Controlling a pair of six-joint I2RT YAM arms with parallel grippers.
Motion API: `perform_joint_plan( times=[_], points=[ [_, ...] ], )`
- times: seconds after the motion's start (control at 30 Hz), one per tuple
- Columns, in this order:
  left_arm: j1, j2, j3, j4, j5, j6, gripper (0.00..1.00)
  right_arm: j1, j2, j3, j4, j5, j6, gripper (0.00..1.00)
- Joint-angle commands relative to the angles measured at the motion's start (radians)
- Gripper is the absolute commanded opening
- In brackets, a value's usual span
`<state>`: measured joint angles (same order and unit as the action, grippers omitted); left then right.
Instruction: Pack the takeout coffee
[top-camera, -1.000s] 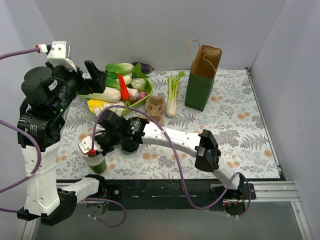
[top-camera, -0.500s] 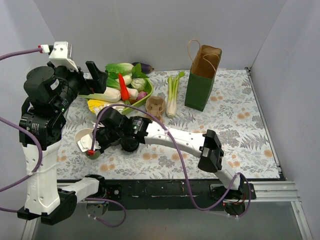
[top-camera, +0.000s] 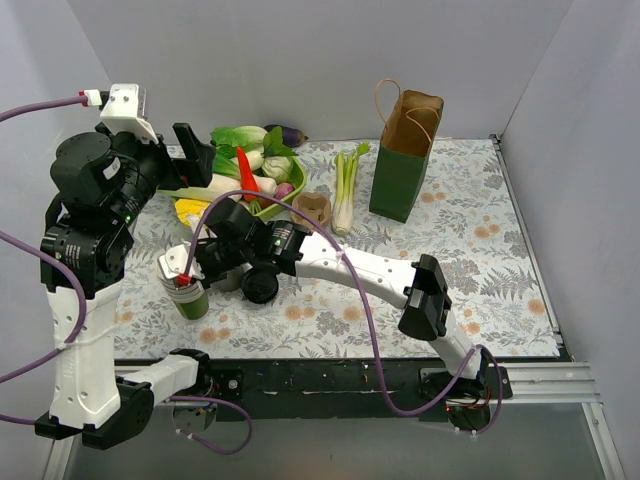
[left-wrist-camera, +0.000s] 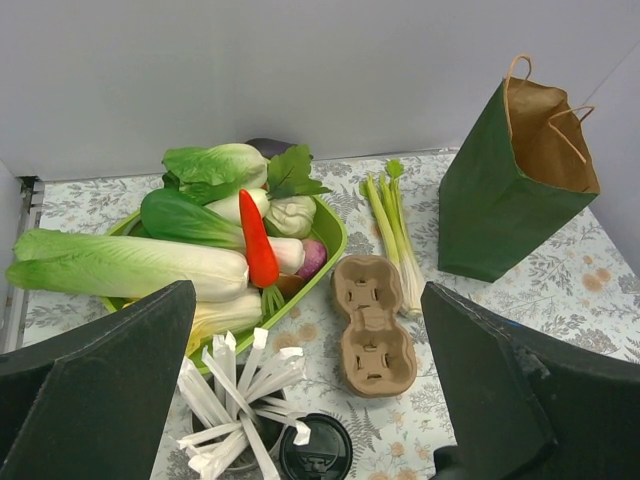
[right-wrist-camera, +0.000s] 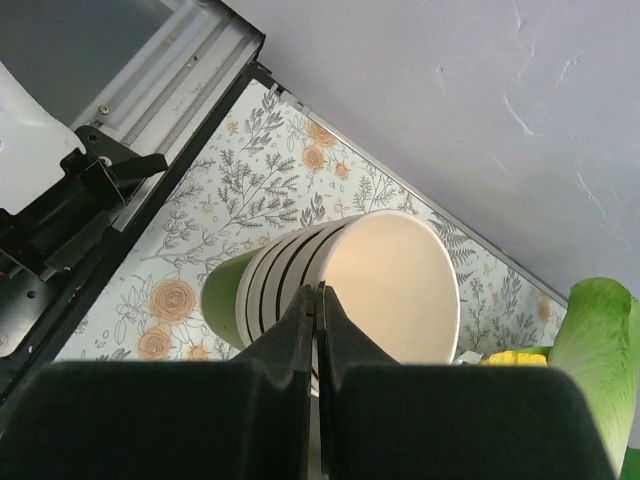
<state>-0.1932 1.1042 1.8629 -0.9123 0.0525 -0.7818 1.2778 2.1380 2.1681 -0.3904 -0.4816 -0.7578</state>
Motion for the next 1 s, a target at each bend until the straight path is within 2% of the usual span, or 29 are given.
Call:
perform_joint_plan(
  times=[0.0,0.03,0.07,0.13,0.17,0.2,0.27,0.37,0.6,0.77,0.9,0.97],
  points=[
    [0.005,-0.015,-0.005,0.004,-0.025,0.019,0.98,-0.035,-0.064,0.043,0.111,-0.058,0.152,0.01],
    [0.005,-0.017,-0.008,0.006,-0.026,0.021,0.98,-0.028,-0.075,-0.034,0.101,-0.045,0.105,0.01],
    [0.005,-0.017,-0.014,0.009,-0.026,0.026,0.98,-0.015,-0.060,-0.004,-0.039,-0.043,0.030,0.01],
    [0.006,-0.017,-0.013,0.010,-0.034,0.027,0.98,-0.046,-0.023,0.138,-0.029,-0.135,0.221,0.01],
    [0.005,-0.014,-0.013,0.012,-0.036,0.027,0.98,-0.073,-0.021,0.139,0.016,-0.185,0.324,0.01],
    [0.005,-0.015,-0.014,0.013,-0.037,0.029,0.98,-0.087,-0.023,0.133,-0.001,-0.216,0.319,0.01],
    [0.005,-0.015,-0.021,0.019,-0.039,0.029,0.98,-0.058,-0.038,0.093,-0.114,-0.210,0.183,0.01],
    [0.005,-0.014,-0.033,0.029,-0.040,0.029,0.98,-0.051,-0.128,-0.041,-0.078,-0.253,0.219,0.01],
    [0.005,-0.046,-0.128,0.078,-0.036,0.036,0.98,-0.041,-0.269,-0.249,-0.114,-0.172,0.129,0.01],
    [0.005,-0.112,-0.250,0.138,0.007,0.073,0.98,-0.055,-0.355,-0.332,-0.178,-0.114,0.032,0.01],
    [0.005,-0.130,-0.309,0.127,0.114,0.131,0.98,-0.080,-0.461,-0.444,-0.185,-0.048,-0.012,0.01],
    [0.005,-0.122,-0.321,0.109,0.223,0.148,0.98,-0.090,-0.503,-0.533,-0.168,0.018,-0.020,0.01]
  ],
)
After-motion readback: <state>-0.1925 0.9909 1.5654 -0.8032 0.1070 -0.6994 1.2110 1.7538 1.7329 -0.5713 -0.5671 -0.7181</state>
